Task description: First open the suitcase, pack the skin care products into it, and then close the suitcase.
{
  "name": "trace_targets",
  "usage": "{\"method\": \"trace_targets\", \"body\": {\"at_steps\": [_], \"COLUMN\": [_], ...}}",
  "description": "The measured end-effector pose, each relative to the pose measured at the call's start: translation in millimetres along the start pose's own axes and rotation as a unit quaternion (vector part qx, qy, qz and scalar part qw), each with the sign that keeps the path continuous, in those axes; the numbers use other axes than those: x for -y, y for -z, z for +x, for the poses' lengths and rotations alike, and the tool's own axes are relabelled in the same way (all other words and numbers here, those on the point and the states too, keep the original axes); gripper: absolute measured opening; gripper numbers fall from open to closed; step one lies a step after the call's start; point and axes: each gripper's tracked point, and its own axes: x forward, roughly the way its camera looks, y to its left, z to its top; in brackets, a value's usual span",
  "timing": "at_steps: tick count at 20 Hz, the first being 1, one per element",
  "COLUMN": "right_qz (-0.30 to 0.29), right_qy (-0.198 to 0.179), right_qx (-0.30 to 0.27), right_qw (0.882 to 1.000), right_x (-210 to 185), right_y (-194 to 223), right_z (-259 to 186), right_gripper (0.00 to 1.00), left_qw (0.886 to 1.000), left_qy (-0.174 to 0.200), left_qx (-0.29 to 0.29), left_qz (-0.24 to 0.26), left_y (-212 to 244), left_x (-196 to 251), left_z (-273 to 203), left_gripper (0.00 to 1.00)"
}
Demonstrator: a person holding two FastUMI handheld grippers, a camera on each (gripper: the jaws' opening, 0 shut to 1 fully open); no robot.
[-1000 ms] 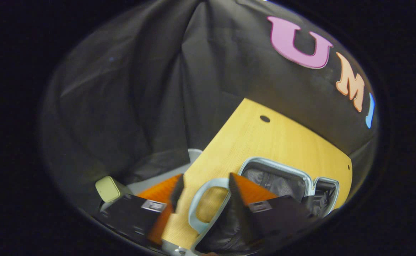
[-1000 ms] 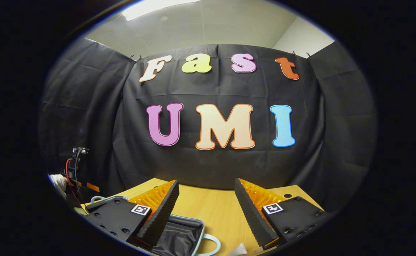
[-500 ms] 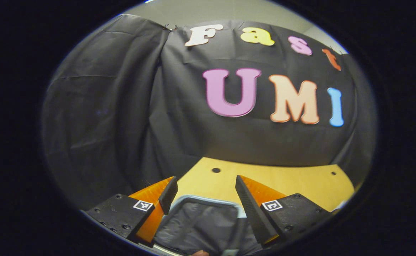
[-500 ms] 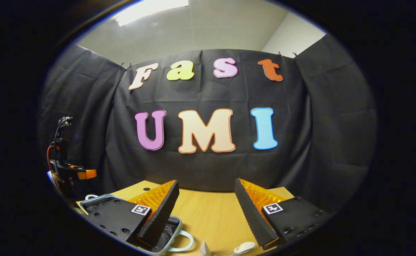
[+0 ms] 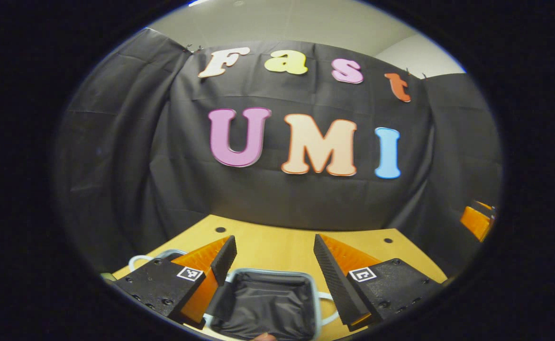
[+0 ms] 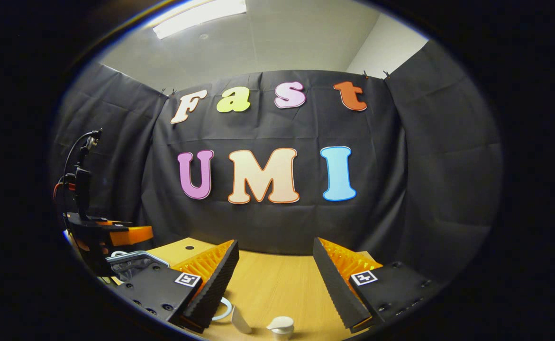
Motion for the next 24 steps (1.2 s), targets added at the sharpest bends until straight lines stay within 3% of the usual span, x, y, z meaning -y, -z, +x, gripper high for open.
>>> {"method": "trace_targets", "body": {"at_steps": [6,12,18,24], "right_qz": [-0.007,-0.013,-0.018,-0.024], "right_qy": [0.002,0.018,0.027,0.005], "right_qx": [-0.003,-0.013,-0.029,-0.053], "right_qw": [1.0,1.0,0.999,0.998], "right_x": [36.5,69.3,83.2,68.5], "right_y": [5.3,12.8,26.1,44.4], "right_z": [-14.4,-19.8,-21.9,-19.5], "right_gripper": [1.0,0.99,1.0,0.99], "left_qw": [0.998,0.992,0.982,0.967], "left_qy": [0.06,0.096,0.102,0.098], "left_qx": [-0.032,-0.087,-0.161,-0.234], "left_qz": [0.009,0.01,0.014,0.017], "left_y": [41.8,98.5,174.2,245.2], "left_x": [87.9,142.9,158.5,153.2], "left_z": [2.2,9.6,8.6,7.6], "left_gripper": [0.94,0.96,0.96,0.95]}}
